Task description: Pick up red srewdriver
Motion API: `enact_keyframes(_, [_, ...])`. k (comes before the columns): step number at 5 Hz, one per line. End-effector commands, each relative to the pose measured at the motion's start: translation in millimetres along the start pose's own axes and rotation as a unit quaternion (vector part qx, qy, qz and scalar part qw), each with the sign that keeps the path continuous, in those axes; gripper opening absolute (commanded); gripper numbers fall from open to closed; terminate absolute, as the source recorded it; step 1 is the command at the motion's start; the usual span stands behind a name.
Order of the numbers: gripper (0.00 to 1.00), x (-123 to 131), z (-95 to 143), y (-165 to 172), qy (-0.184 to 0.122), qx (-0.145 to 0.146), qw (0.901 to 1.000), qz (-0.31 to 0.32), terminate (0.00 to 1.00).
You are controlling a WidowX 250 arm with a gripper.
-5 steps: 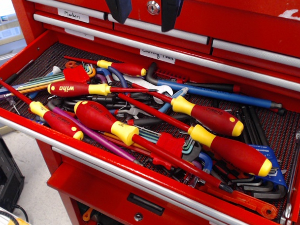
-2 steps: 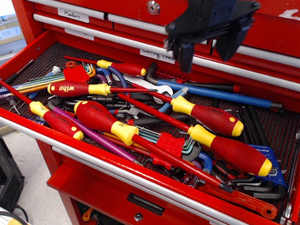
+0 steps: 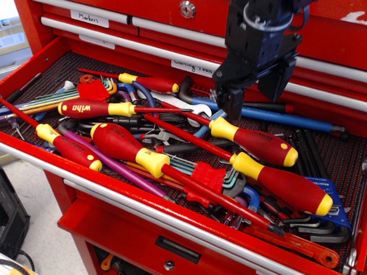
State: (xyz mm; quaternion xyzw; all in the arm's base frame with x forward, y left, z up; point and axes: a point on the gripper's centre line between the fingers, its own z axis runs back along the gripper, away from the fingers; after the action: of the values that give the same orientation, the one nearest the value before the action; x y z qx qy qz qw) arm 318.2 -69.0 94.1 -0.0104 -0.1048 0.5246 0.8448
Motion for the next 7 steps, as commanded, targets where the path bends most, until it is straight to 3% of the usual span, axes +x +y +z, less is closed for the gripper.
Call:
enact_keyframes(1, [1.0,6.2,-16.3,-10.2,-0.027,-0.019,0.9989,0.034,0.0])
enact_keyframes(4, [1.0,10.9,-62.3,-13.0,0.006,-0.035,0.9989,0.03,0.0])
enact_keyframes(6, [1.0,17.5,-89.6,-13.7,0.04,-0.062,0.9964,0.042,0.0])
enact_keyframes(7, [0.0,16.7,-96.5,-11.4,0.053,-0.075,0.9945,0.05,0.0])
